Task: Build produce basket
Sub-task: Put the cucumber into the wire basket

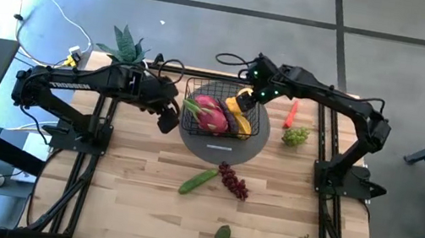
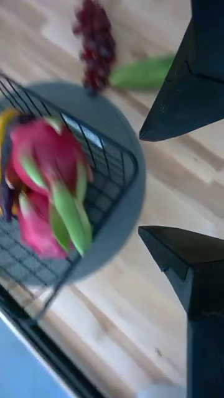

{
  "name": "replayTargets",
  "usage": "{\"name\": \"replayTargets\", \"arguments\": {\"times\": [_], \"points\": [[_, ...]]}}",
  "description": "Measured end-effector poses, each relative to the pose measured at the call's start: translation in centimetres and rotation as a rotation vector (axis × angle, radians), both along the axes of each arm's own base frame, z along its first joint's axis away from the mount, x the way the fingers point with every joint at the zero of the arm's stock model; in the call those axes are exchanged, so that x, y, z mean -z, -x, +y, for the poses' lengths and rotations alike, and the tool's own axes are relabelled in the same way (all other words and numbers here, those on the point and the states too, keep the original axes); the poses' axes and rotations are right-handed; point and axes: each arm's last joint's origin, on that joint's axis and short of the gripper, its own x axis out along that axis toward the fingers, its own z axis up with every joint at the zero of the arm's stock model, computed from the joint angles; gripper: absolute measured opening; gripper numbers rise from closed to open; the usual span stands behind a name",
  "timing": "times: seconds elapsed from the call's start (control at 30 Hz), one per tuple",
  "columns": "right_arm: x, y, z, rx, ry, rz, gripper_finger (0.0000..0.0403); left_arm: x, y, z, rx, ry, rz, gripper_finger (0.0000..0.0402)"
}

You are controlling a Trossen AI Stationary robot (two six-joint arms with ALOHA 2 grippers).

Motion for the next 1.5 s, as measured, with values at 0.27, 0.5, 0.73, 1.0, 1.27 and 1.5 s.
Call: {"name": "replayTargets", "arguments": {"times": [0.27,0.5,0.73,1.0,1.27,1.5], "points": [[-1.4,-0.1,1.6,0.03,-0.052,0.02,0.022,-0.1,-0.7,-0.1,0.054,0.067,-0.069,0.0226],[-1.7,-1.1,4.0,0.034,-0.091,0.007,0.022,0.7,-1.2,-0.1,0.111,0.101,-0.018,0.0247],[-1.7,-1.9,6.5,0.023,-0.104,0.005,0.022,2.4,-2.5,-0.4,0.143,0.232,0.047,0.0277],[-3.0,-0.9,7.0,0.013,-0.075,-0.02,0.022,3.6,-4.5,-2.5,0.21,0.25,0.053,0.0278],[-5.7,2.1,6.5,-0.013,-0.018,-0.062,0.022,4.9,-7.2,-4.7,0.201,0.287,-0.019,0.0278],[-7.5,4.7,6.7,-0.035,0.015,-0.076,0.022,7.2,-9.4,-6.8,0.23,0.27,0.007,0.0278]]}}
